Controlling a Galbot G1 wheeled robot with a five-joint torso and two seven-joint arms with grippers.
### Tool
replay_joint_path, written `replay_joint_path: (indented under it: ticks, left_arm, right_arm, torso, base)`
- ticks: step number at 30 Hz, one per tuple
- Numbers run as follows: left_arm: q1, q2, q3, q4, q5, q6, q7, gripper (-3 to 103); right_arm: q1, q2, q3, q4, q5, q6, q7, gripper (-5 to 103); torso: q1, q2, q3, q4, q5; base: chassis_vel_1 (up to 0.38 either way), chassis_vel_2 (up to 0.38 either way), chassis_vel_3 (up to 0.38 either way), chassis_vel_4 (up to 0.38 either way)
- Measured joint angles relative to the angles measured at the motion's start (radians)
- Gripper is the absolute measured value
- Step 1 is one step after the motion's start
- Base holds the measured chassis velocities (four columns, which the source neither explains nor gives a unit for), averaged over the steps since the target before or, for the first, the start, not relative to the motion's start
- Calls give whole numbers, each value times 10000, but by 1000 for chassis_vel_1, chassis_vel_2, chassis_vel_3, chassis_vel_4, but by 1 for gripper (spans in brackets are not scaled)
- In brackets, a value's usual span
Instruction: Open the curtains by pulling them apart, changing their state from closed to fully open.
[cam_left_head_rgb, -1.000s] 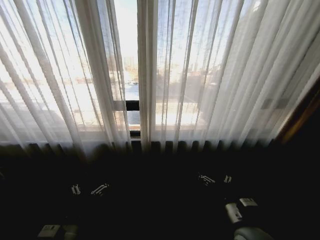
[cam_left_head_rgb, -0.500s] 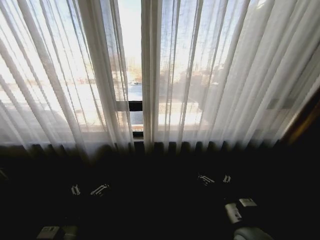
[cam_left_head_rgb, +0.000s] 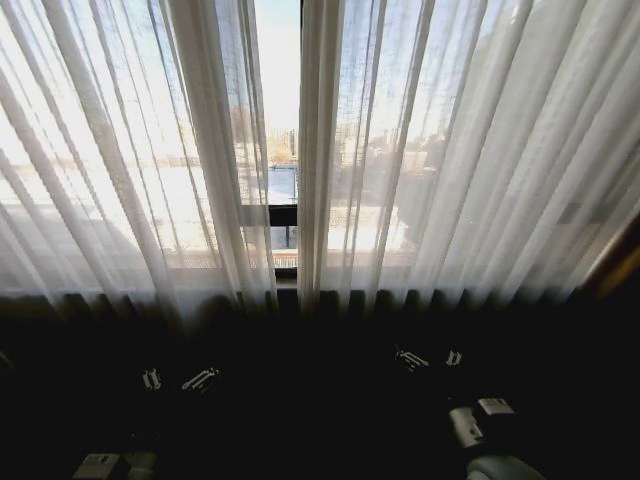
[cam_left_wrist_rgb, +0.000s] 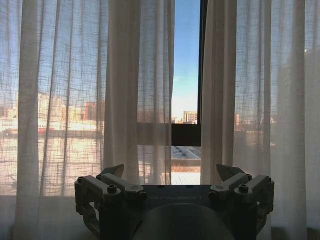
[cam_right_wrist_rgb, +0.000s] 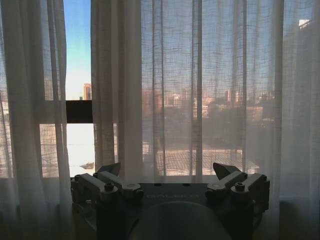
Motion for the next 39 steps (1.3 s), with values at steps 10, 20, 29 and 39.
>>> replay_joint_path:
  ticks: [10,20,29,39]
  left_arm:
    - [48,-65,-15,20,5,-101,108,100]
    - [50,-66,31,40,29,-140,107,100]
    - [31,-53,39,64,30,-140,105,100]
    - [16,-42,53,93,30,-135,102,100]
  right_arm:
    - [-37,-5,11,-8,-3,33,-225,100]
    - [-34,29,-24,-60,-29,40,-325,100]
    - [-19,11,-51,-97,-34,86,-384,100]
    - [-11,4,-62,-115,-35,96,-394,100]
  torso:
    - [0,0,0,0,-1]
    - [1,-1,1,1,-1]
    - [0,0,-1,1,-2]
    - [0,0,0,1,-1]
  base:
    - [-182,142,180,-152]
    - [-161,272,160,-275]
    - [-99,341,101,-329]
    - [-87,333,78,-335]
